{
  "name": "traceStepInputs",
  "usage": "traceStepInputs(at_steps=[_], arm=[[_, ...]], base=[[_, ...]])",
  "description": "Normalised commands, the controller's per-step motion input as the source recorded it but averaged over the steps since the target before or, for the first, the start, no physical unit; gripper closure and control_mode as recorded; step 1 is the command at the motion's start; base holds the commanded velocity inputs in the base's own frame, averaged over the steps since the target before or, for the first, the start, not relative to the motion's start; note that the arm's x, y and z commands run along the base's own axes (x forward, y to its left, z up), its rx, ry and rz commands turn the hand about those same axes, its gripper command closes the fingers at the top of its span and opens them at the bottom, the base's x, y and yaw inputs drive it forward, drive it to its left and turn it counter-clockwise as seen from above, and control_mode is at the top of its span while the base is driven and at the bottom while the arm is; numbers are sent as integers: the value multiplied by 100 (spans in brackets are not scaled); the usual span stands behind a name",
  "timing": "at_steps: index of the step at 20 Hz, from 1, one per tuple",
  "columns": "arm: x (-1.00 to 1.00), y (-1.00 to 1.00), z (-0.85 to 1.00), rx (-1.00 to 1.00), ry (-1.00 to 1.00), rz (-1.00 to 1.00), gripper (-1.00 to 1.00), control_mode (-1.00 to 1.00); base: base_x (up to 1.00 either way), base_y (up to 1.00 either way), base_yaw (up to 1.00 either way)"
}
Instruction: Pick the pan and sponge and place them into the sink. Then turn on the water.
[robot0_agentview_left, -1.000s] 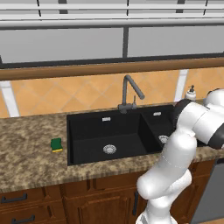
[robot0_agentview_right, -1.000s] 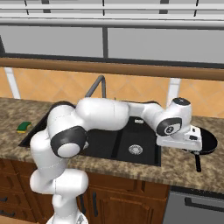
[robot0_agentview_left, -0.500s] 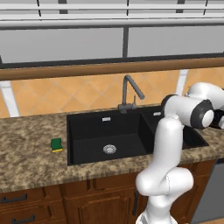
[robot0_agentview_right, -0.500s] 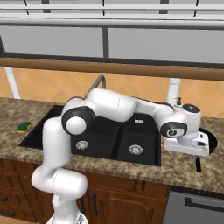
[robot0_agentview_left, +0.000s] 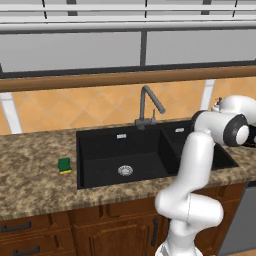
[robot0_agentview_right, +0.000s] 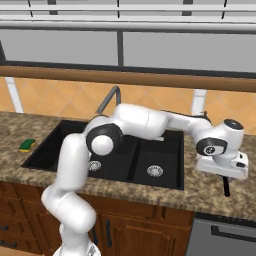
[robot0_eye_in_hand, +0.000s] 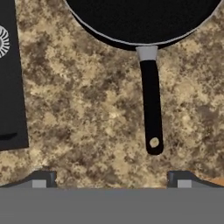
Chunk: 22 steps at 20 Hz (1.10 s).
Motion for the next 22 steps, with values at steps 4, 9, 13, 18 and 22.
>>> traceStepInputs(at_steps=[4, 9, 13, 18, 22], arm=[[11, -8, -38, 0, 0, 0, -100, -100], [6, -3, -40, -1, 0, 0, -100, -100], [10, -13, -23, 0, 0, 0, -100, -100], [15, -24, -19, 0, 0, 0, -100, -100], [18, -22, -24, 0, 0, 0, -100, -100]], base=[[0, 0, 0], [0, 0, 0], [0, 0, 0], [0, 0, 0], [0, 0, 0]])
